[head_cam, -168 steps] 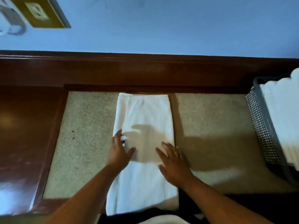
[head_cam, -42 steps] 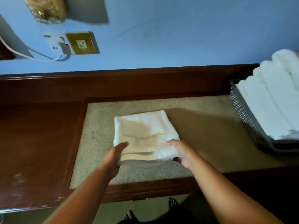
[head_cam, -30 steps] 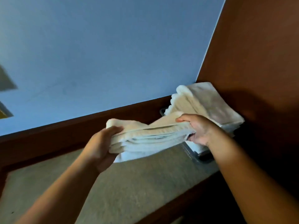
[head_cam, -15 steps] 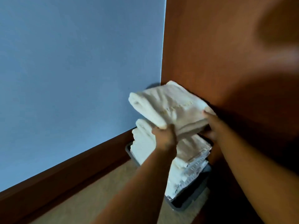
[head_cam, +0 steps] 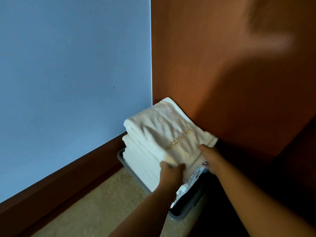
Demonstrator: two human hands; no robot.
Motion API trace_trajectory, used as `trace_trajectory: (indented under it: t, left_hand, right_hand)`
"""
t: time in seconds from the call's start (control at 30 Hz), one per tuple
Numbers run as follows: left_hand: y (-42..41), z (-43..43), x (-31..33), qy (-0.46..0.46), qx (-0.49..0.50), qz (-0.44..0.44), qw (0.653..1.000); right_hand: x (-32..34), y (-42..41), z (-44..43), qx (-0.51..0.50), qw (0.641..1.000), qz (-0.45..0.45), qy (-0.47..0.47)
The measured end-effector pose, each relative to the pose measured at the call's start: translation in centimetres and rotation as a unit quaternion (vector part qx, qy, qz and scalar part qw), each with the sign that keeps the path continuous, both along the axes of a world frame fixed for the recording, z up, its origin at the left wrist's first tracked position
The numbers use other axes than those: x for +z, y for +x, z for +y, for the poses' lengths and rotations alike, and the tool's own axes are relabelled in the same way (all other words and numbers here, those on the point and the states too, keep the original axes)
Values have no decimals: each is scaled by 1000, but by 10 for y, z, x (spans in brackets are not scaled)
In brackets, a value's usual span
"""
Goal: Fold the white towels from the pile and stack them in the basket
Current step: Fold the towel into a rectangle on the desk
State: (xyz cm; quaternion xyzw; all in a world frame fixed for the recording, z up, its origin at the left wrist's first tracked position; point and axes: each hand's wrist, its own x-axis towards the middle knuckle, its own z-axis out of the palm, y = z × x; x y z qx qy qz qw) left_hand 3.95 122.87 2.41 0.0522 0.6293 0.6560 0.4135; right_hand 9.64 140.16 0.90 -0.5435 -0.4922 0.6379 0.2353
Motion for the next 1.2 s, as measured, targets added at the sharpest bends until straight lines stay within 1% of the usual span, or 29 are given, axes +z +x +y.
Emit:
trace_trajectory:
  t: [0.03,0.07,0.1,0.13,0.17,0.2,0.23,0.27,0.3,0.33,0.37,0.4,0.43,0.57,0.63,0.7,0.83,1.0,1.13,1.2]
  left_hand:
    - [0,-4,-4,-11,21,17,1000]
    - [-1,-9,-6,-23,36,57,997]
    - [-1,-13,-6,-46,41,126,990]
    - [-1,-16,-2,-85,39,222,971]
    - [-5,-19,2,-127,39,336,933]
    - [-11,-20,4,-158,26,460,873]
    - [-19,-19,7,-180,-16,565,805]
    - [-31,-16,7,-206,-90,634,740]
    - [-42,-15,5,-230,-170,666,689]
    - [-54,-14,3,-254,-232,661,666]
    - [-63,-14,2,-275,-266,640,666]
    - [-68,-17,0,-289,-278,625,670]
    - [-70,-19,0,-300,-278,619,670]
    - [-69,-26,12,-329,-267,631,650]
    - [-73,-30,25,-338,-258,647,633]
    - [-78,-34,38,-338,-246,667,617]
    - [-86,-45,62,-327,-226,680,616]
    - [-86,-53,80,-291,-241,702,604]
    - [-81,-58,85,-276,-258,713,591]
    - [-80,-60,87,-273,-261,714,590]
  right_hand:
    - [-7,2,-4,11,1000,-20,-13]
    - [-10,5,-9,9,999,-31,-9]
    - [-11,7,-13,6,999,-51,13]
    - [-10,10,-16,3,994,-92,64]
    - [-6,13,-18,18,978,-150,141]
    - [-1,17,-22,41,950,-204,235]
    - [5,21,-27,76,907,-237,339]
    - [10,23,-32,134,860,-261,418]
    - [15,28,-36,200,827,-282,445]
    - [20,30,-40,260,814,-300,425]
    - [17,31,-41,305,809,-320,387]
    - [17,36,-46,330,802,-338,366]
    - [17,38,-51,334,794,-350,366]
    - [34,43,-62,320,759,-391,409]
    - [48,44,-61,316,744,-403,430]
    - [63,43,-58,304,738,-390,459]
    - [85,48,-63,274,755,-355,479]
    - [97,53,-76,275,768,-323,480]
    - [100,52,-82,286,768,-313,480]
    - [102,51,-82,288,769,-311,478]
